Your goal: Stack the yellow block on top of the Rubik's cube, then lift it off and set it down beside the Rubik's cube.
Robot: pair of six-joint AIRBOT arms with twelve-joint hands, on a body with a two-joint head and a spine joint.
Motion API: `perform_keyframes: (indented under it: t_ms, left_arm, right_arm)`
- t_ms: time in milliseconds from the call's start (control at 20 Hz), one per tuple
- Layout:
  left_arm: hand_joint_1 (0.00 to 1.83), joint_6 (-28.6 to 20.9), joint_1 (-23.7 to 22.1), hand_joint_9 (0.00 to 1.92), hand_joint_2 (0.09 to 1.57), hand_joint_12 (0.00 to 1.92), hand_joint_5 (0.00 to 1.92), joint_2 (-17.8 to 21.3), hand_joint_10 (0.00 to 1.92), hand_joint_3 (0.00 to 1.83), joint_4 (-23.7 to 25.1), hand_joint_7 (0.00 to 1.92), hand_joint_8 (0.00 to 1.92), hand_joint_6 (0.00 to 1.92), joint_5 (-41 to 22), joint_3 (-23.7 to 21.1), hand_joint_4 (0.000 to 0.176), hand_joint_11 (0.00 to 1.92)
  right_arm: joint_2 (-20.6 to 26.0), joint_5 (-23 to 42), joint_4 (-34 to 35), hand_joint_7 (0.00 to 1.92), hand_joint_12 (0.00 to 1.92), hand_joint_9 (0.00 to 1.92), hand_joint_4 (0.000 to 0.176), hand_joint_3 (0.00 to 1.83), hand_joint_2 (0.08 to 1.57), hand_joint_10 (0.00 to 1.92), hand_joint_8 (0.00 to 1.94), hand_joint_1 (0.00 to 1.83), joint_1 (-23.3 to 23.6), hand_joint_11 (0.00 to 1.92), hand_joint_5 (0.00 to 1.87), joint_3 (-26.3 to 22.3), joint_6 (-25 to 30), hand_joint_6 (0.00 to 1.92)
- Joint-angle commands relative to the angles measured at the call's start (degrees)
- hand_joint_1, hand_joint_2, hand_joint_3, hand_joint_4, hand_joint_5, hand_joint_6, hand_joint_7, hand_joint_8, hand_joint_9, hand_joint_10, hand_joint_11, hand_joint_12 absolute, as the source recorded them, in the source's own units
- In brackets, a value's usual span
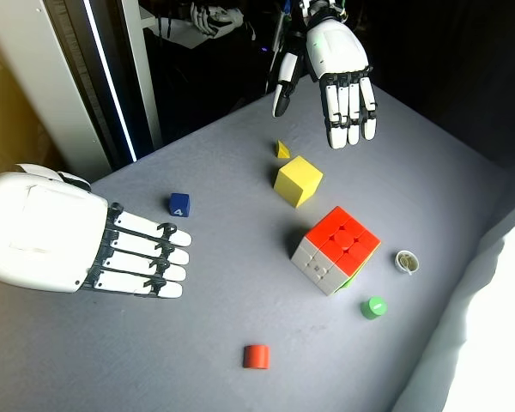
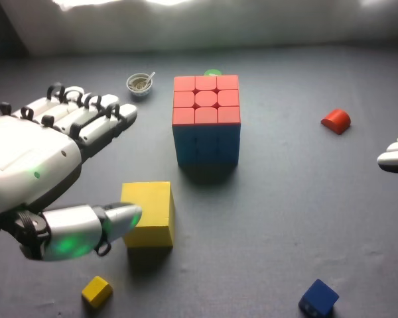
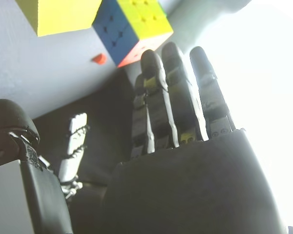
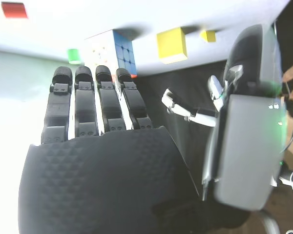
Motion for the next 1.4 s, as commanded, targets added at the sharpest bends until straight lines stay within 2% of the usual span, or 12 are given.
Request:
perform_keyframes:
  t_ms: [0,350,450,500,550,650,800,850,950,1000,1150,1350]
  left_arm:
    - [0.18,0.1,-0.5,0.00,1.22,0.03,0.00,0.3,0.00,0.01,1.4,0.00,0.00,0.00,-5.6,-0.1,0.000,0.03]
    - [0.25,0.1,-0.4,0.00,1.17,0.04,0.00,0.3,0.00,0.00,0.9,0.00,0.00,0.00,-5.6,-0.4,0.000,0.04]
    - [0.42,0.5,-0.4,0.00,1.07,0.07,0.00,-0.1,0.00,0.00,-0.2,0.00,0.00,0.00,-5.6,-0.6,0.000,0.06]
    - [0.44,1.0,-0.4,0.00,1.04,0.09,0.00,-1.0,0.00,0.00,-1.2,0.00,0.00,0.00,-5.6,-0.7,0.000,0.09]
    - [0.45,1.4,-0.4,0.00,1.02,0.23,0.00,-1.7,0.00,0.00,-1.7,0.00,0.00,0.00,-5.6,-0.7,0.000,0.02]
    - [0.51,4.3,-0.8,0.00,0.96,0.27,0.00,-4.0,0.00,0.00,-4.2,0.00,0.00,0.00,-5.6,-0.7,0.000,0.00]
    - [0.69,8.4,-1.0,0.00,0.94,0.32,0.00,-6.8,0.00,0.00,-8.8,0.00,0.00,0.00,-5.5,-0.6,0.000,0.00]
    - [0.72,11.3,-1.3,0.00,0.97,0.24,0.00,-8.0,0.00,0.01,-11.8,0.00,0.00,0.00,-5.7,-0.7,0.000,0.00]
    - [0.85,13.2,-1.6,0.02,0.87,0.53,0.00,-9.2,0.00,0.00,-13.6,0.00,0.00,0.00,-5.8,-0.6,0.000,0.00]
    - [0.88,13.8,-1.6,0.03,0.87,0.61,0.00,-9.7,0.00,0.00,-13.9,0.00,0.00,0.00,-5.9,-0.6,0.000,0.00]
    - [1.05,15.1,-1.6,0.04,0.84,0.59,0.00,-11.6,0.00,0.00,-14.7,0.00,0.00,0.00,-6.5,0.0,0.000,0.00]
    - [1.08,17.0,-1.8,0.03,0.84,0.55,0.01,-14.3,0.00,0.00,-16.3,0.00,0.00,0.00,-6.5,1.3,0.000,0.00]
  right_arm:
    - [0.8,3.2,2.3,0.00,0.00,0.00,0.000,0.04,1.28,0.00,0.00,0.00,0.6,0.00,0.00,0.0,0.2,0.00]
    - [0.8,3.6,2.8,0.03,0.00,0.00,0.000,0.03,1.30,0.00,0.01,0.00,0.8,0.00,0.01,0.0,0.6,0.00]
    - [0.8,3.7,2.8,0.01,0.00,0.00,0.000,0.03,1.31,0.00,0.00,0.00,1.1,0.00,0.00,-0.1,0.6,0.00]
    - [0.8,3.7,2.8,0.01,0.00,0.00,0.000,0.03,1.30,0.00,0.00,0.00,1.2,0.00,0.00,-0.1,0.6,0.00]
    - [0.8,3.7,2.8,0.00,0.00,0.00,0.000,0.02,1.30,0.00,0.00,0.00,1.3,0.00,0.00,-0.1,0.6,0.00]
    - [0.8,3.7,2.8,0.05,0.00,0.02,0.000,0.03,1.32,0.01,0.02,0.00,1.6,0.00,0.03,-0.3,0.6,0.01]
    - [0.9,3.7,2.8,0.05,0.00,0.03,0.000,0.02,1.32,0.01,0.01,0.00,1.8,0.00,0.02,-0.3,0.6,0.01]
    - [0.9,3.7,2.8,0.06,0.00,0.04,0.000,0.03,1.33,0.02,0.02,0.00,1.8,0.00,0.05,-0.3,0.6,0.02]
    - [1.0,3.8,2.8,0.04,0.00,0.02,0.000,0.02,1.33,0.01,0.01,0.00,1.8,0.00,0.03,-0.3,0.6,0.01]
    - [1.0,4.1,2.8,0.02,0.00,0.01,0.000,0.02,1.33,0.00,0.00,0.00,1.8,0.00,0.01,-0.3,0.6,0.00]
    - [1.0,4.2,2.8,0.03,0.00,0.02,0.000,0.02,1.33,0.01,0.01,0.00,1.8,0.00,0.03,-0.3,0.9,0.01]
    - [1.1,4.3,2.8,0.05,0.00,0.02,0.000,0.01,1.33,0.01,0.01,0.00,2.5,0.00,0.02,-0.3,1.3,0.00]
